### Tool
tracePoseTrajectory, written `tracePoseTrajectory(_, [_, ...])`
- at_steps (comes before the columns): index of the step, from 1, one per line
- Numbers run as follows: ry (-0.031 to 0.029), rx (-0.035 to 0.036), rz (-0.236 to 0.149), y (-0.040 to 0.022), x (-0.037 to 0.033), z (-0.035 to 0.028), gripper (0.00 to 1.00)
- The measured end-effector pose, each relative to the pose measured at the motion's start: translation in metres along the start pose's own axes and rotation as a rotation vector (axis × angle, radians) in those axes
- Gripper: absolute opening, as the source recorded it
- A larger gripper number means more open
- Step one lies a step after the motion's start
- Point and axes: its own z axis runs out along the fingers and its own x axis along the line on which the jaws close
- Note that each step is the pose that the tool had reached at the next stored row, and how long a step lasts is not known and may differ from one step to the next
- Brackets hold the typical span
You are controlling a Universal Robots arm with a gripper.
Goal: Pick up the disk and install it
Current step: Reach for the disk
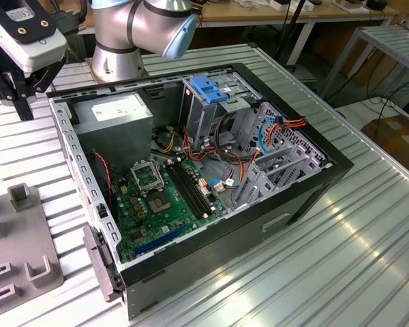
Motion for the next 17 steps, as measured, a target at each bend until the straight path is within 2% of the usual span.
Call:
tracePoseTrajectory(7, [0.0003, 0.0000, 0.000, -0.0007, 0.0089, -0.0001, 0.10])
tracePoseTrajectory(11, [0.0016, -0.0006, 0.000, -0.0016, 0.0206, -0.0002, 0.10])
tracePoseTrajectory(13, [0.0043, -0.0005, 0.001, -0.0020, 0.0272, -0.0003, 0.10])
tracePoseTrajectory(14, [0.0070, -0.0003, 0.001, -0.0021, 0.0293, -0.0003, 0.10])
tracePoseTrajectory(15, [0.0126, 0.0001, 0.002, -0.0021, 0.0310, -0.0003, 0.10])
tracePoseTrajectory(17, [0.0275, 0.0013, 0.003, -0.0021, 0.0331, -0.0003, 0.10])
